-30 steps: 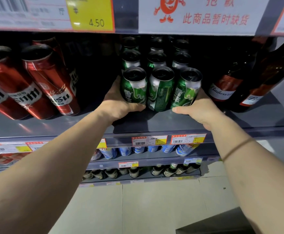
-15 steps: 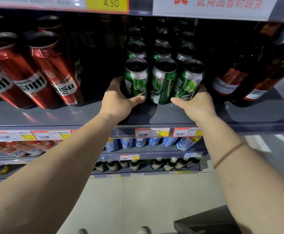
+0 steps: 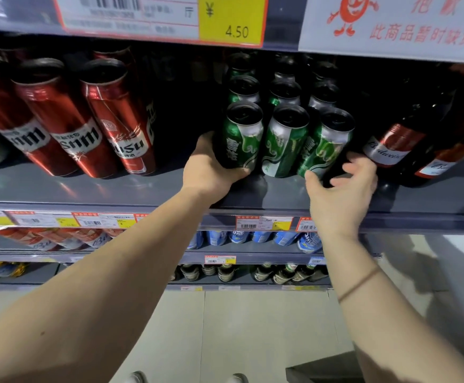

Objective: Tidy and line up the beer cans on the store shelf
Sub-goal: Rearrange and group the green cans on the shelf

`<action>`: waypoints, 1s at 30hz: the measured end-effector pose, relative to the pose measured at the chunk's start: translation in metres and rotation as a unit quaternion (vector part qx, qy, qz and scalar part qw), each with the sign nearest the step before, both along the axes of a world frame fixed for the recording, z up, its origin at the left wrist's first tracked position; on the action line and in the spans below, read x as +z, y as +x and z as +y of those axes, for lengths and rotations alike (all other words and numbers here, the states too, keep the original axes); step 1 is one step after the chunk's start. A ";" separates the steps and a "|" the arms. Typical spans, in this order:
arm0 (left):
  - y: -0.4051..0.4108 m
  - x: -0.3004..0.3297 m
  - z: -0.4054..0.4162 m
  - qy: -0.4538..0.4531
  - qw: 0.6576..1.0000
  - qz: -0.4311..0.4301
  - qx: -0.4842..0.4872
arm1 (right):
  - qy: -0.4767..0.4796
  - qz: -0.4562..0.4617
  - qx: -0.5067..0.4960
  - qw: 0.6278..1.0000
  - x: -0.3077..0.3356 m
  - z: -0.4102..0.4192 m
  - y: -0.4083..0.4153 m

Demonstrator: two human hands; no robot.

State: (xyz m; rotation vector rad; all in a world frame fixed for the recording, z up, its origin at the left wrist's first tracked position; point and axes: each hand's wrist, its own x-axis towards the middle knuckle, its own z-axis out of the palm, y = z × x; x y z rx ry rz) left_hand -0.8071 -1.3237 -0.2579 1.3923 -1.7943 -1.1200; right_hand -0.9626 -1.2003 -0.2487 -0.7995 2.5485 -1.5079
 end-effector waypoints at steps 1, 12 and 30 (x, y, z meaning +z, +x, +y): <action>0.000 0.000 0.000 0.001 1.000 -0.004 0.004 | -0.019 0.019 0.001 1.000 0.001 0.001 0.008; -0.006 -0.006 0.006 -0.034 0.998 -0.048 0.005 | 0.107 0.298 0.077 0.945 0.037 -0.039 0.020; -0.003 -0.006 0.006 -0.033 0.998 -0.049 0.010 | 0.150 0.282 0.184 0.930 0.066 -0.051 -0.017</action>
